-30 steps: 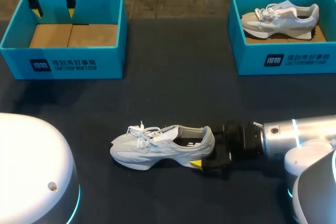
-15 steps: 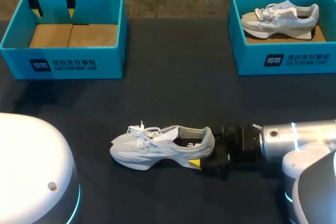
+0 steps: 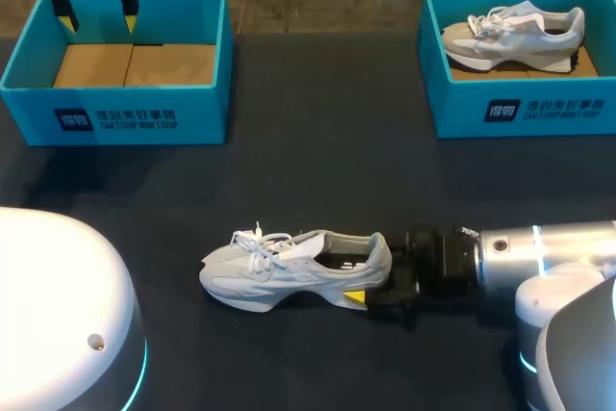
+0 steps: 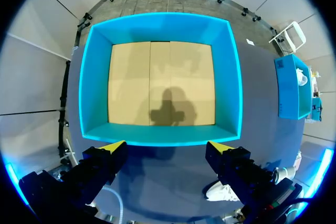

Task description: Take the shoe out of the shoebox, open the shoe tongue, remove and reinsert the insole, then place the shoe into the shoebox

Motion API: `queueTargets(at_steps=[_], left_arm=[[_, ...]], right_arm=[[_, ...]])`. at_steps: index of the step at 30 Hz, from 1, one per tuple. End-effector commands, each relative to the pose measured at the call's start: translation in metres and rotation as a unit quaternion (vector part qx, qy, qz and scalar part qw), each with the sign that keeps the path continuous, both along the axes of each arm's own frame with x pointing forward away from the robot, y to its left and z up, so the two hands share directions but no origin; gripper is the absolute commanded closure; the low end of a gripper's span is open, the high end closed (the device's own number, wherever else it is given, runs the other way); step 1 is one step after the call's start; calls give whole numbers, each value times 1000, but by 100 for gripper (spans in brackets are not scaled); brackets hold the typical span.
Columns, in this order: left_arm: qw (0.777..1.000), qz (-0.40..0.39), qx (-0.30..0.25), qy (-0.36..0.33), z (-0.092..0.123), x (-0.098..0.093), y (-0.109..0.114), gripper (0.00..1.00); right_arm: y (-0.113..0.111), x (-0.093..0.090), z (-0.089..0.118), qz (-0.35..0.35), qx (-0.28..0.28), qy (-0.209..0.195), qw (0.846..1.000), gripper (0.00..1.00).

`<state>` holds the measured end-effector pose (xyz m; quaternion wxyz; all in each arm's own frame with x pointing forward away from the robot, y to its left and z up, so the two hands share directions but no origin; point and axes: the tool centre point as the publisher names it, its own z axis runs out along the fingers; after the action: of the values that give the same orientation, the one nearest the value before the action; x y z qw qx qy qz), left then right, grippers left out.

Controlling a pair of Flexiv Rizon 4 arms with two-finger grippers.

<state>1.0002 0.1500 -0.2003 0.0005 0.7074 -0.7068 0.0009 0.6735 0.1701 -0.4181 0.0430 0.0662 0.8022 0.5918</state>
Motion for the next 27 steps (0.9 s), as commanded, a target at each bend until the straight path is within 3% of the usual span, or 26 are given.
queueTargets(at_steps=[1,6,12,18,27], left_arm=[[1000,0,0,0,0,0,0,0],[1000,1,-6,-4,7,-7,-9,0],[999,-9,-7,-33,10,-53,-41,0],[1000,17,-20,-12,17,-101,-81,0],[1000,17,-20,-12,17,-101,-81,0]], right_arm=[[3,0,0,-1,-2,0,1000,100],[3,0,0,-1,-2,0,1000,100],[3,0,0,-1,-2,0,1000,100],[3,0,0,-1,-2,0,1000,100],[3,0,0,-1,-2,0,1000,100]])
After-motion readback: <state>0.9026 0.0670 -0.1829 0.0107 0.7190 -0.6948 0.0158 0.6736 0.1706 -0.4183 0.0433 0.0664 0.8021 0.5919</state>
